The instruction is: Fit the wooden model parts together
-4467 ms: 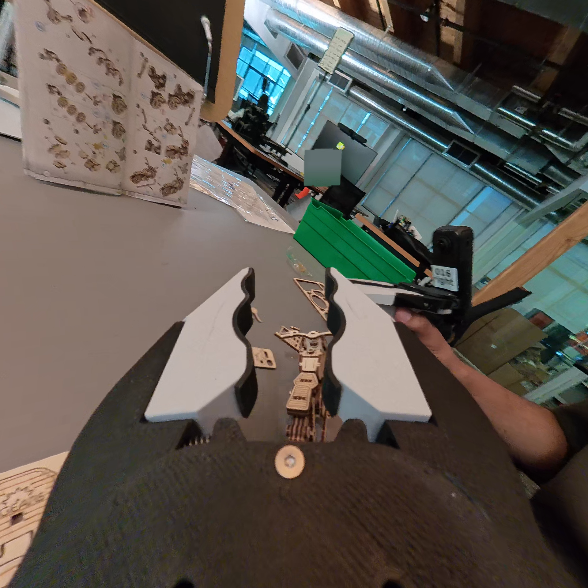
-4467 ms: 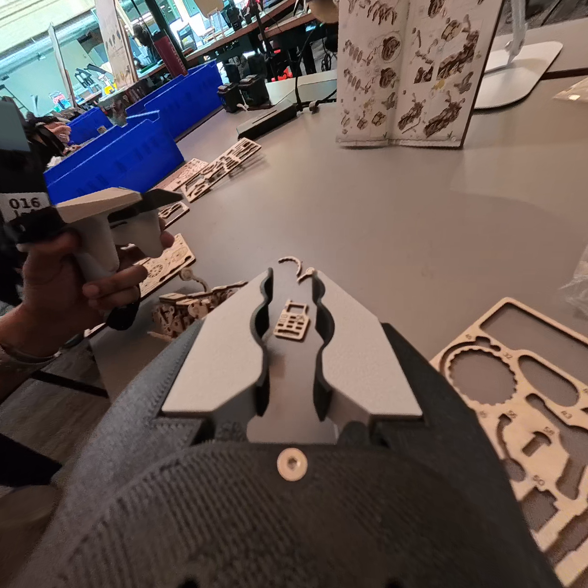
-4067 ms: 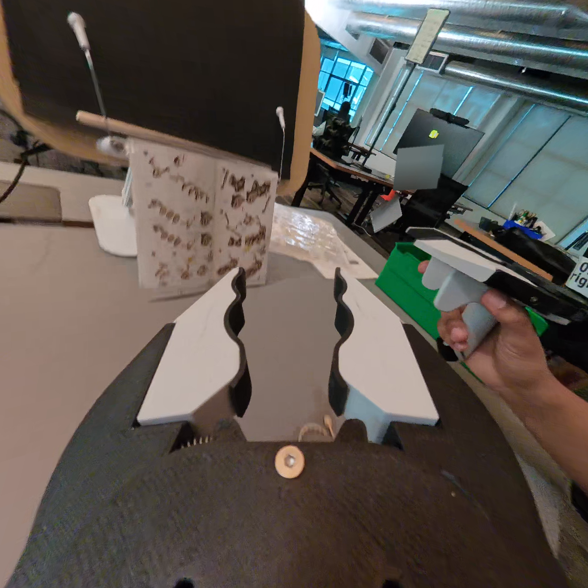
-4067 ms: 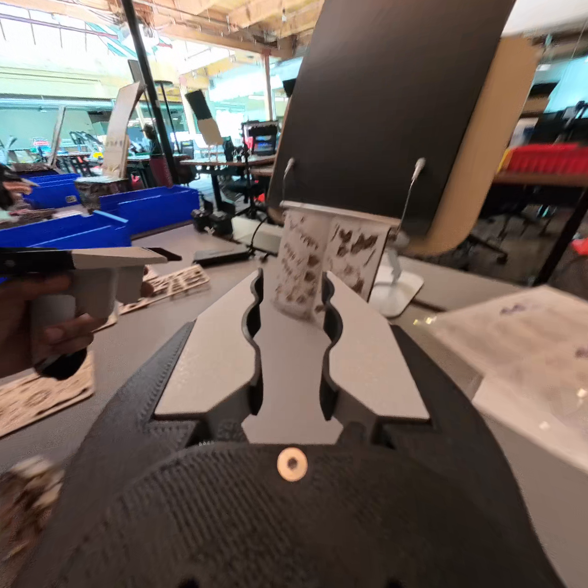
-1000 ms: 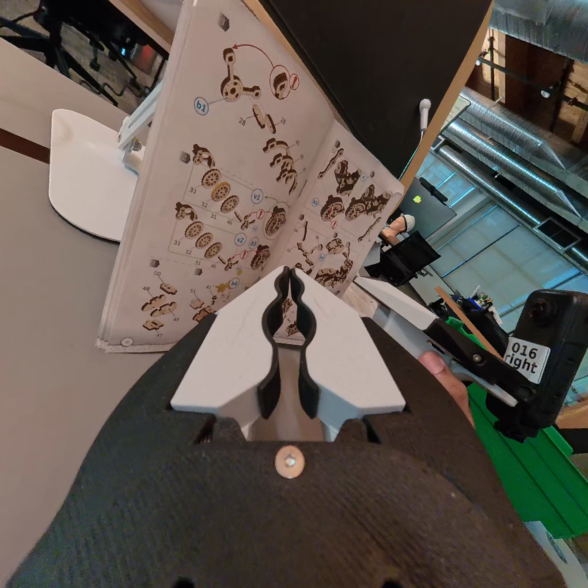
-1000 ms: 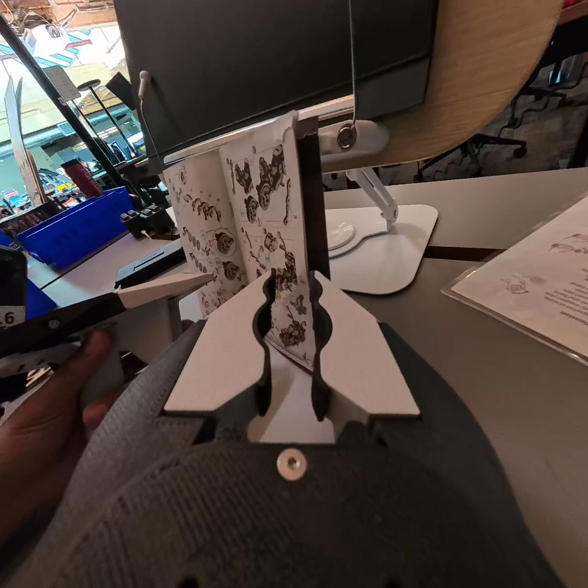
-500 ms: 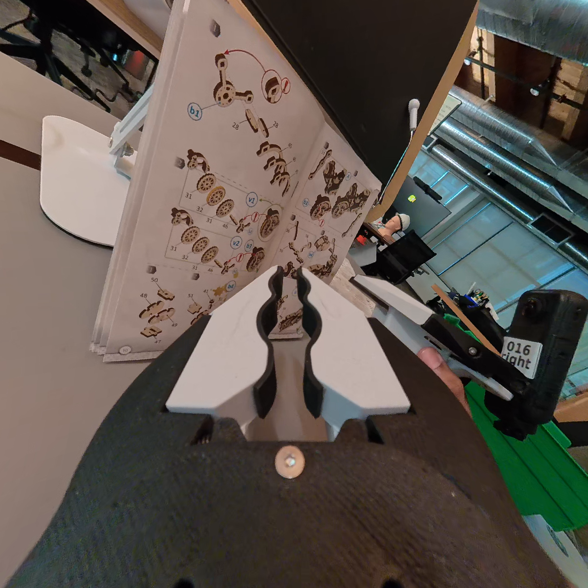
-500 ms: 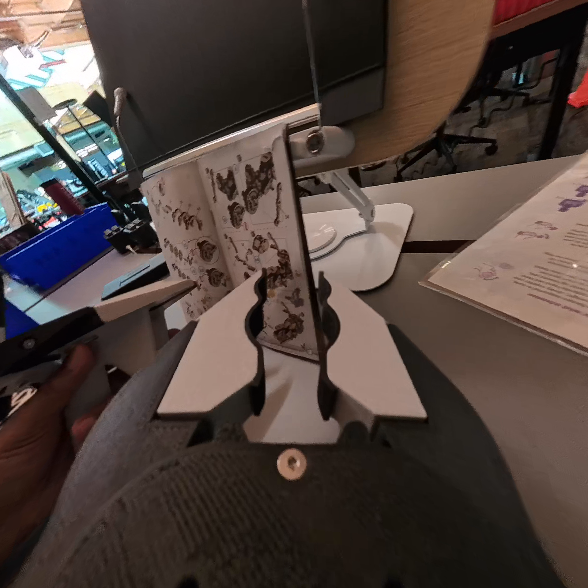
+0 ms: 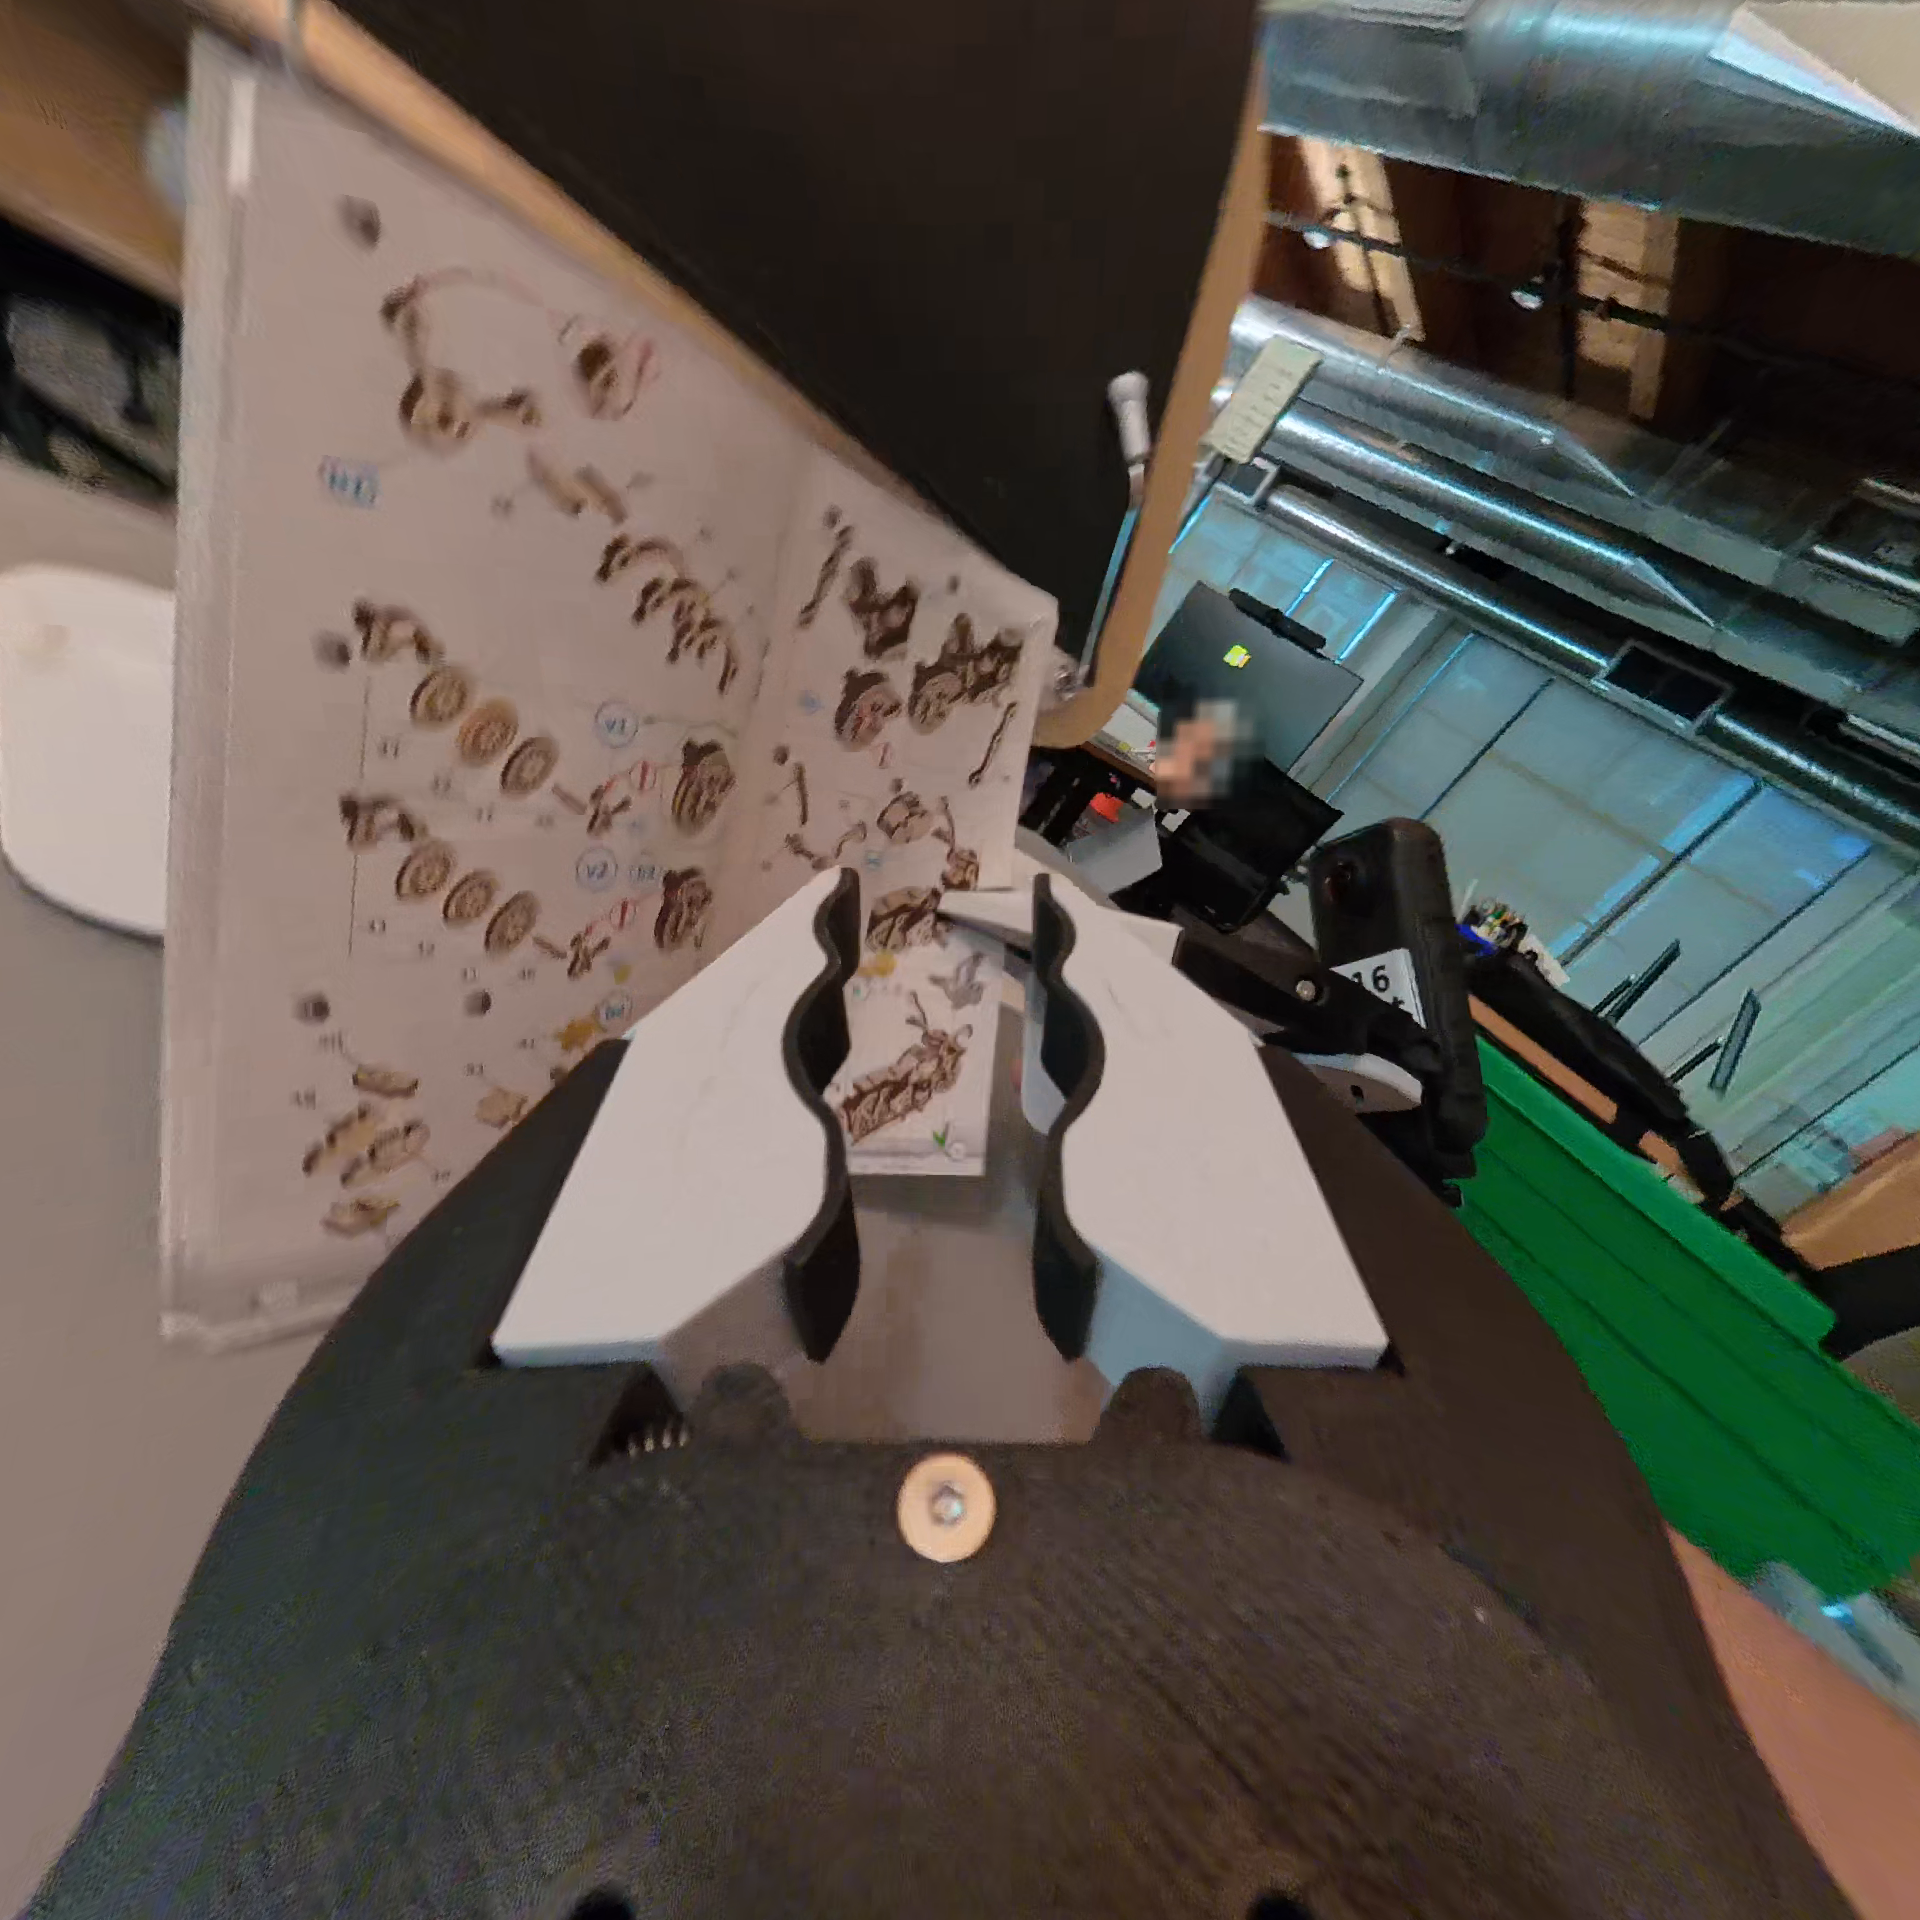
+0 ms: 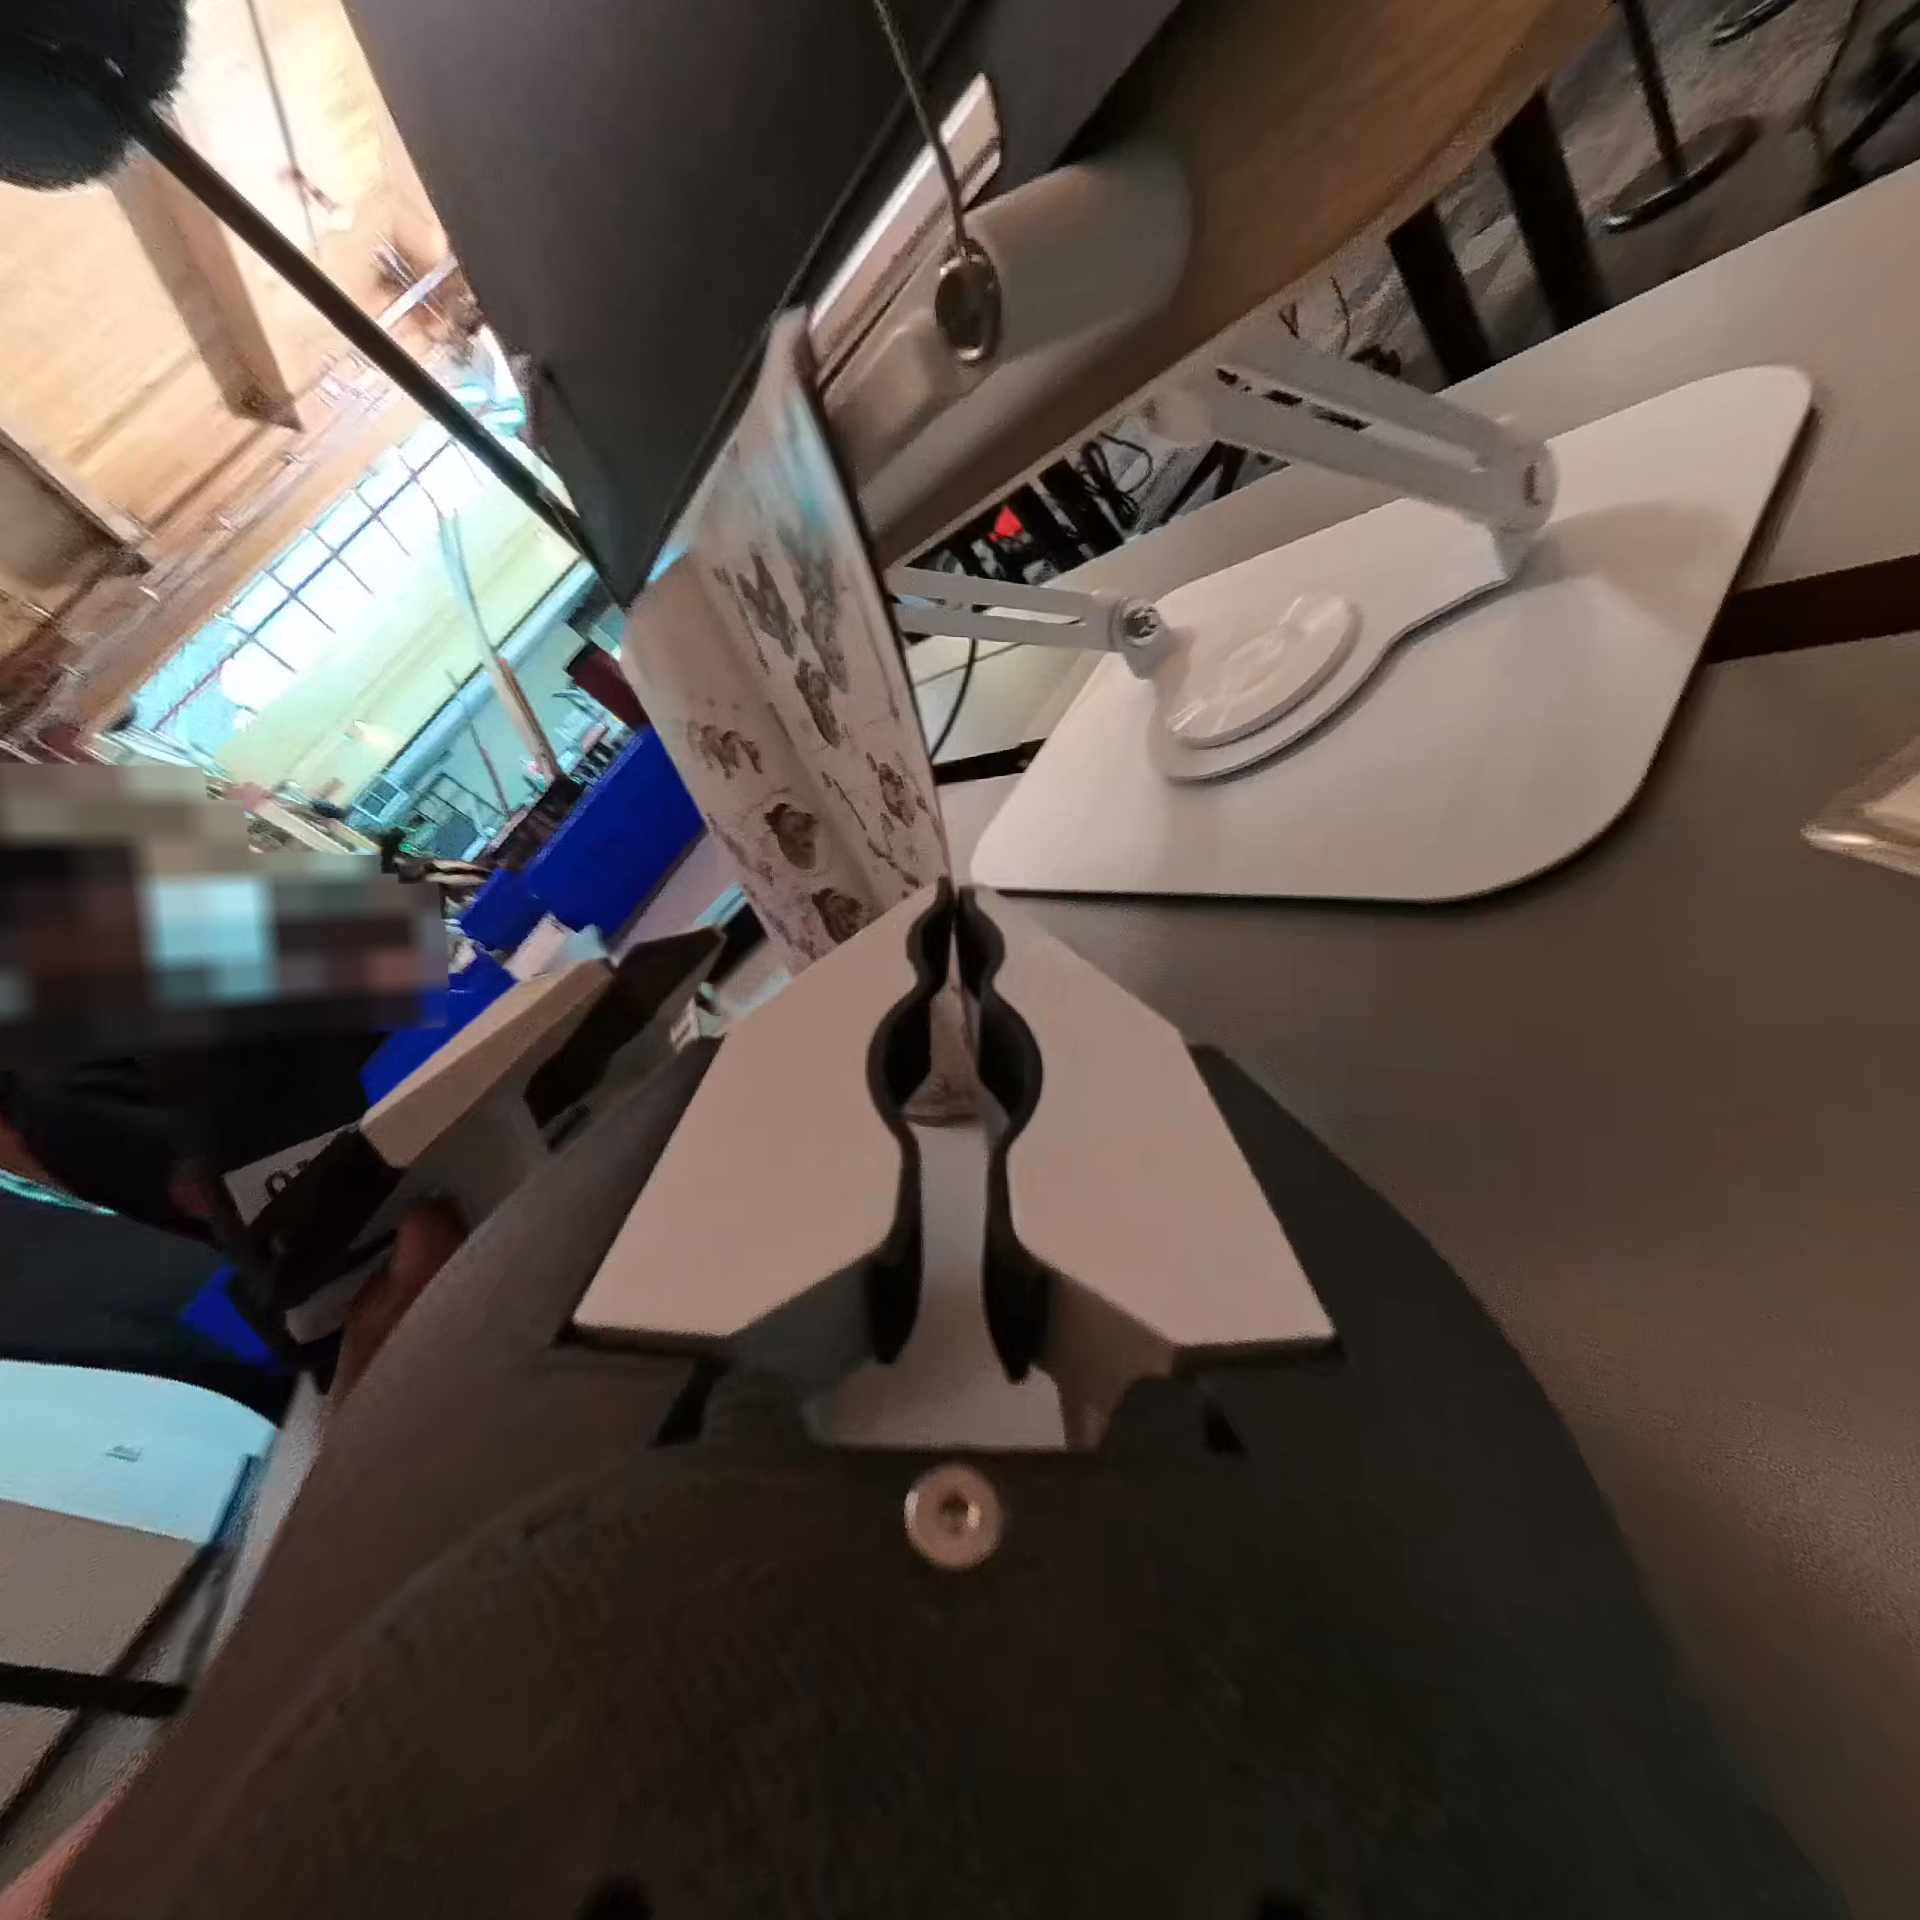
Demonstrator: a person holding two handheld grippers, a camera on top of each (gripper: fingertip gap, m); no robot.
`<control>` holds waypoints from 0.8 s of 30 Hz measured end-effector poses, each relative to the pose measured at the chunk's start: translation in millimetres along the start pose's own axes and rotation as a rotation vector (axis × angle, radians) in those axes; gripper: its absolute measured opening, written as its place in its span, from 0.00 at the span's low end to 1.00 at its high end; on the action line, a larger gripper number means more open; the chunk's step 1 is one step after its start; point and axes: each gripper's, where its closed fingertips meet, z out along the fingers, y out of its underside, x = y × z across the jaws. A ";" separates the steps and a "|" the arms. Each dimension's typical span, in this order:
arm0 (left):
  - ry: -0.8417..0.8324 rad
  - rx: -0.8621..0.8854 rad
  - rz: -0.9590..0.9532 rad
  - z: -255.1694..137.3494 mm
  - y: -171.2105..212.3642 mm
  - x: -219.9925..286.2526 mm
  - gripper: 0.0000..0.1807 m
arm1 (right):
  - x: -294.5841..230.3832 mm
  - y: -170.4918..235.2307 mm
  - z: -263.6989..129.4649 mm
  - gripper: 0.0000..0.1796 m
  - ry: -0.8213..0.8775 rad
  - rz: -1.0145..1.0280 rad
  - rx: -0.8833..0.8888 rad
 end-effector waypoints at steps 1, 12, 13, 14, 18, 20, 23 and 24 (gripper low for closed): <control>0.014 0.029 0.045 -3.2 -6.4 6.4 0.18 | -3.4 -0.7 -3.6 0.08 -0.021 0.023 0.014; 0.008 -0.260 0.504 -34.2 30.6 73.7 0.52 | -68.8 23.4 -63.3 0.00 -0.196 0.362 0.035; 0.010 -0.326 0.548 -34.9 43.9 73.9 0.55 | -68.4 34.8 -63.9 0.00 -0.164 0.385 -0.018; 0.005 -0.383 0.585 -35.5 54.0 73.1 0.56 | -65.2 49.1 -64.7 0.00 -0.109 0.392 -0.085; -0.069 -0.529 0.645 -38.0 71.0 61.3 0.53 | -45.7 83.5 -72.9 0.03 0.117 0.313 -0.223; -0.062 -0.481 0.611 -39.0 61.8 66.0 0.48 | -49.8 76.1 -74.9 0.07 0.125 0.268 -0.215; -0.041 -0.503 0.508 -44.3 60.8 66.1 0.47 | -56.0 67.3 -78.9 0.15 0.123 0.189 -0.200; -0.029 -0.562 0.458 -47.5 69.2 64.0 0.49 | -55.5 67.9 -79.0 0.14 0.124 0.184 -0.206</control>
